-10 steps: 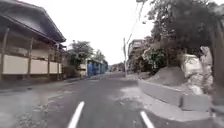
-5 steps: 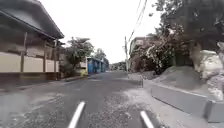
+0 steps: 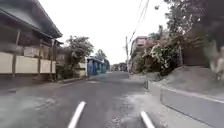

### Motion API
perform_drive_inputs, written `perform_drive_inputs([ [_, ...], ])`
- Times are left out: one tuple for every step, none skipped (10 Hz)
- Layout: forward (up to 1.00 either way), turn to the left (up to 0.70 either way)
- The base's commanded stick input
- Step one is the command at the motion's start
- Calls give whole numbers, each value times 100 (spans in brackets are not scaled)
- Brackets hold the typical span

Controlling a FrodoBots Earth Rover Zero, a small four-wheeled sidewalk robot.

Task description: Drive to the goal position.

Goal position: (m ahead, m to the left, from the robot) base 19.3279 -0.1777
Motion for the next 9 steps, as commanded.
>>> perform_drive_inputs([
  [85,0],
  [85,0],
  [85,0],
  [85,0],
  [85,0],
  [85,0],
  [85,0],
  [85,0],
  [85,-12],
])
